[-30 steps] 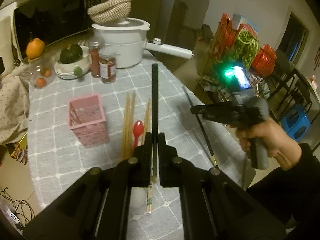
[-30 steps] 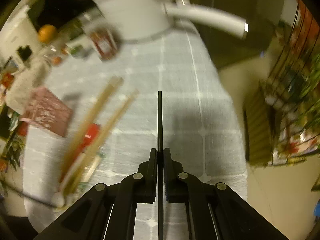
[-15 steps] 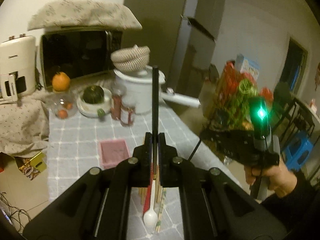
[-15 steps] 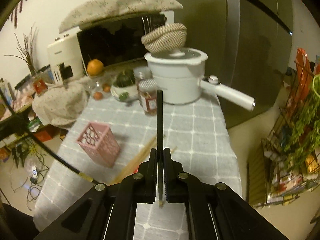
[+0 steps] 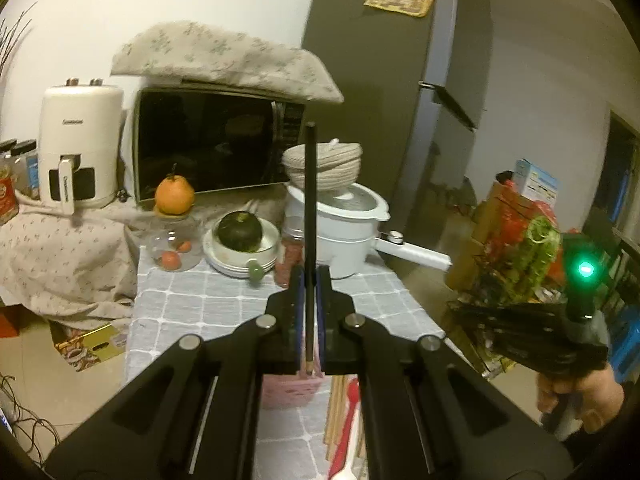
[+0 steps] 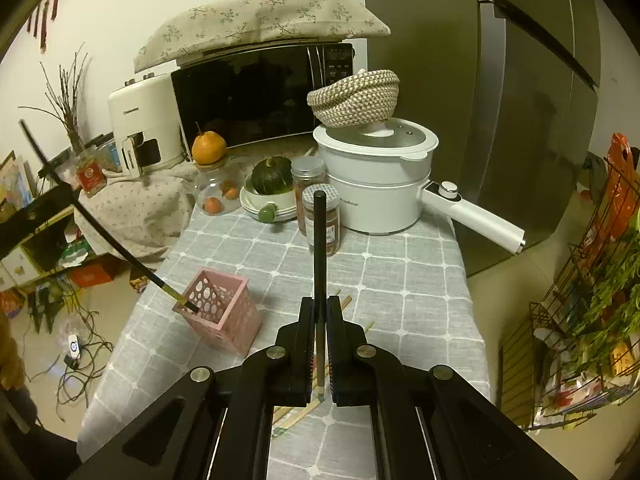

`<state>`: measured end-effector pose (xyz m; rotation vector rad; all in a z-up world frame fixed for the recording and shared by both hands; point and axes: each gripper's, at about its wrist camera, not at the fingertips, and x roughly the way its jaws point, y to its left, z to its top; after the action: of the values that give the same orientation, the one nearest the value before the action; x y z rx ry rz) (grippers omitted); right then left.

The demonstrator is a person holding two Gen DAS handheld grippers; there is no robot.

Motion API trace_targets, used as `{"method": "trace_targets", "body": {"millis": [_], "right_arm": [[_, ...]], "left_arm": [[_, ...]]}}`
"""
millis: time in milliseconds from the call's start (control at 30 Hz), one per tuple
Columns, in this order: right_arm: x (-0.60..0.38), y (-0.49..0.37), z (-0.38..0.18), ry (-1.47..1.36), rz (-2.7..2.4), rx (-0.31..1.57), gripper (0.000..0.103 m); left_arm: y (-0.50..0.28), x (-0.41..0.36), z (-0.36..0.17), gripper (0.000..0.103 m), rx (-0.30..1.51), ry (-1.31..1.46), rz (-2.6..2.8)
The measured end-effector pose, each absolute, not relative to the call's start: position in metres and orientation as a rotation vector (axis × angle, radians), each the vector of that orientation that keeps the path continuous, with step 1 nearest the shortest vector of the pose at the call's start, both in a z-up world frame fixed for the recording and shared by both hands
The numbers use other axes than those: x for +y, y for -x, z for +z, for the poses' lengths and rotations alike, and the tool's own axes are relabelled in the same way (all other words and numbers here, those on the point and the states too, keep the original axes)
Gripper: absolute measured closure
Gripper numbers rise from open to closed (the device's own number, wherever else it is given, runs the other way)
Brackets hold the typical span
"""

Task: Organize utensils
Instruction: 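Carry the black chopstick into the pink basket with the left tool and release, then lower the black chopstick into the pink basket with the right tool and release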

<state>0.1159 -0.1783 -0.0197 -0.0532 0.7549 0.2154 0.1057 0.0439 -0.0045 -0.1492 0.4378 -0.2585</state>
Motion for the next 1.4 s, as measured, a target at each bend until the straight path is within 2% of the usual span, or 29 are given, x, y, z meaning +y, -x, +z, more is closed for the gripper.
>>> {"method": "trace_targets", "body": {"millis": [400, 767, 967, 1067, 1233, 1333, 1400], "right_arm": [[-0.161, -0.11, -0.002, 0.055, 0.26, 0.715, 0.098], [-0.143, -0.116, 0.023, -0.008, 0.337, 0.696, 0.098], [-0.129, -0.123, 0.033, -0.02, 0.355, 0.684, 0.098], [-0.123, -0.127, 0.039, -0.025, 0.358, 0.673, 0.098], [-0.119, -0.135, 0.046, -0.06, 0.368, 0.671, 0.098], [-0.117, -0.14, 0.046, -0.073, 0.368, 0.671, 0.098], [-0.115, -0.143, 0.046, -0.077, 0.361, 0.669, 0.098]], "left_arm": [[-0.166, 0.047, -0.063, 0.097, 0.621, 0.161, -0.217], [-0.196, 0.054, -0.079, 0.097, 0.742, 0.195, -0.242], [-0.199, 0.058, -0.079, 0.096, 0.738, 0.225, -0.26], [-0.198, 0.059, -0.075, 0.075, 0.722, 0.221, -0.242], [-0.188, 0.062, -0.063, 0.068, 0.71, 0.214, -0.232], [-0.179, 0.064, -0.059, 0.056, 0.716, 0.214, -0.222], [-0.173, 0.067, -0.061, 0.055, 0.744, 0.225, -0.216]]}}
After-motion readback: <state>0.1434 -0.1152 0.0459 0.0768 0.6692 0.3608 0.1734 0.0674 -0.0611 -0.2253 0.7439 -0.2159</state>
